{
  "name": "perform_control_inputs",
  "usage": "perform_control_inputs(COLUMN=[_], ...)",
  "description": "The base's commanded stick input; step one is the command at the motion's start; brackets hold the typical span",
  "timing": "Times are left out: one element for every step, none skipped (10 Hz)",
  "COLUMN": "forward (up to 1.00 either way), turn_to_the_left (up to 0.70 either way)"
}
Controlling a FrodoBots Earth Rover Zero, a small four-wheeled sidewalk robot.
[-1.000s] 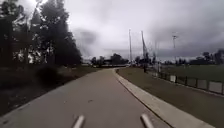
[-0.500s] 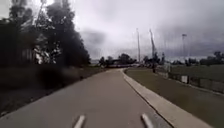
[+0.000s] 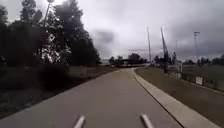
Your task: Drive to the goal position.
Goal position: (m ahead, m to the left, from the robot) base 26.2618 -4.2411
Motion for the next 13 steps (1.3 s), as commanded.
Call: perform_control_inputs(forward=[0.99,0.98,0.98,0.98,0.98,0.98,0.98,0.98,0.98,0.98,0.98,0.98,0.98], turn_to_the_left=[-0.09,-0.37,-0.37,-0.37,-0.37,-0.23,-0.05,-0.36,-0.33,-0.28,-0.22,-0.15,-0.06])
